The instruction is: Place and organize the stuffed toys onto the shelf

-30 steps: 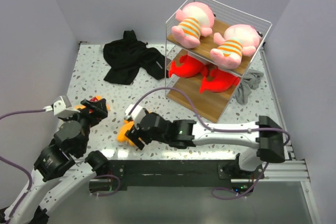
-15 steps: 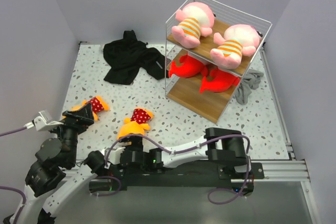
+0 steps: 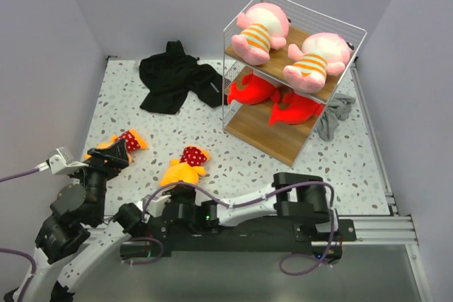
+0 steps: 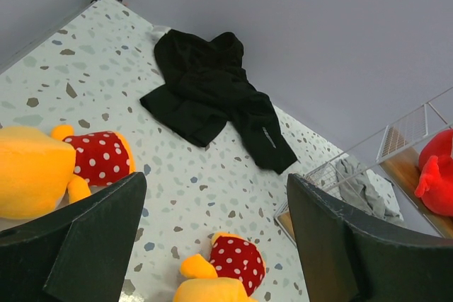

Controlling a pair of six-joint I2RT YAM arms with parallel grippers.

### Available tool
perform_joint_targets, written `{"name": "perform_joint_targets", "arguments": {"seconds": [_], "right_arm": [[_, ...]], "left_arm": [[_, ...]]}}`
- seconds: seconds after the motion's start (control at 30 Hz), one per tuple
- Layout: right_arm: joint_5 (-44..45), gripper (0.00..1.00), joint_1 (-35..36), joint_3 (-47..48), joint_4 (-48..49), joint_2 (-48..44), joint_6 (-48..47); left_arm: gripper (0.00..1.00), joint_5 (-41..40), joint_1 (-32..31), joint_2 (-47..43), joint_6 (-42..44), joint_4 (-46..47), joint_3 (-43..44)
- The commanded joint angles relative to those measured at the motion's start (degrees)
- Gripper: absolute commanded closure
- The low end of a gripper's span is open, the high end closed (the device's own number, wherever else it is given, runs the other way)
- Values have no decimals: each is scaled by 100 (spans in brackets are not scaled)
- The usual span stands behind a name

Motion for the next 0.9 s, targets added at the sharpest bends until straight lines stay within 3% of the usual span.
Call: {"name": "perform_joint_targets", "arguments": {"seconds": [0.0,0.2,0.33,0.4,0.53,0.77,0.87], "right_arm": [[-1745,88,-21,500,-1622,-1447,1949],[-3262,89,-355,710,-3099,-2100,3558],[-4868,89,-995,597,-3267,-2074,4314],[-5152,88,-1216,518,-3250,-1951,4403],[-5329,80,-1725,543,-3083,-1617,4491],[-4416,57,-2306,1228,-3328,-1239,4299],[-4170,41,-2561,1755,-3486,-994,4097]], "left_arm": [[15,-1,-7,119,172,193,-42],[15,25,-16,102,190,237,-68],[15,78,-7,111,216,272,-68],[15,87,-7,119,199,254,-77],[15,87,-7,93,181,228,-68],[15,113,-16,84,181,254,-86],[15,113,-16,128,172,246,-77]]}}
